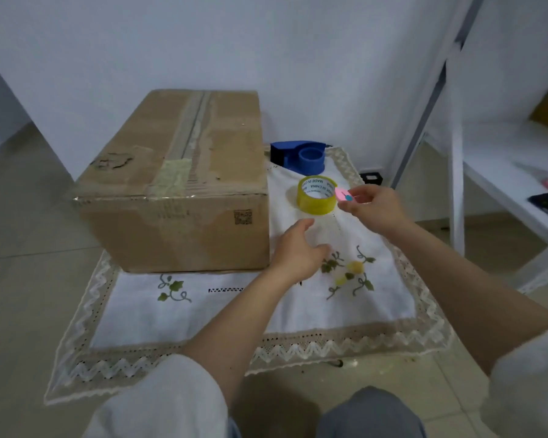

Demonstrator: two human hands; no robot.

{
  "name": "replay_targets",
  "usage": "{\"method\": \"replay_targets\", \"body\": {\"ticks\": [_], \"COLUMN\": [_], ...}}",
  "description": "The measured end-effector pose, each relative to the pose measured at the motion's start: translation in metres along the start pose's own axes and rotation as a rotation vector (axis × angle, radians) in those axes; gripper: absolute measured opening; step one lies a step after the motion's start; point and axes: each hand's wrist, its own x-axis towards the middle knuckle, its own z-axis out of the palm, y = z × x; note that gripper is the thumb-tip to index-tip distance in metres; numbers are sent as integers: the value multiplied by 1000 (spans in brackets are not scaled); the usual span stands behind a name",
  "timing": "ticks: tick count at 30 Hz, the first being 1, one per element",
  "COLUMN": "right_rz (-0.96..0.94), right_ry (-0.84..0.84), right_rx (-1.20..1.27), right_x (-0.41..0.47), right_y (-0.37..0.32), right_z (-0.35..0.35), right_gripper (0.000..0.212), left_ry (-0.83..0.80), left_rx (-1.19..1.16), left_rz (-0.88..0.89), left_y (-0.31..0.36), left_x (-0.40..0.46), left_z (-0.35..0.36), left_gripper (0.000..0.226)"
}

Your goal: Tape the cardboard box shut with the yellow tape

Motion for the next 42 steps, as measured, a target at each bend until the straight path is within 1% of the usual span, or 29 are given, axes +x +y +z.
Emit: {"method": "replay_targets", "body": {"ticks": [3, 7, 12, 14, 16, 19, 22, 26, 29, 32, 34, 38, 42], "right_rz": [66, 104, 118, 108, 86, 51, 34, 9, -10, -21, -15, -8, -4], "right_ry": [37, 72, 44, 29, 29, 40, 13, -3, -16, -32, -42, -48, -65], "right_rx": [4, -72, -100, -139, -207, -278, -349, -434, -490, -492, -482, -493, -534], "right_x": [30, 56, 75, 79, 80, 82, 83, 85, 84, 82, 82, 80, 76], "right_y": [7, 17, 27, 30, 32, 32, 30, 31, 30, 29, 29, 28, 25], "right_z": [-1, 4, 14, 15, 16, 18, 21, 25, 26, 27, 28, 30, 30], "right_gripper": [40, 42, 42, 42, 41, 41, 42, 42, 42, 41, 41, 43, 49], "left_ry": [31, 91, 23, 14, 47, 131, 248, 398, 443, 467, 444, 371, 320], "left_rx": [-4, 61, 37, 77, 175, 295, 386, 416, 412, 411, 419, 428, 408], "left_rz": [-37, 9, 0, -6, -1, 18, 31, 50, 54, 28, -4, -68, -97], "left_y": [5, 7, 9, 8, 5, 1, 1, 0, -5, -11, -12, -9, -4], "left_x": [34, 68, 97, 106, 112, 116, 118, 118, 119, 122, 122, 119, 111], "left_z": [9, 21, 36, 38, 38, 35, 31, 23, 19, 20, 20, 18, 15], "left_gripper": [63, 51, 71, 73, 66, 42, 26, 22, 22, 27, 32, 53, 59]}}
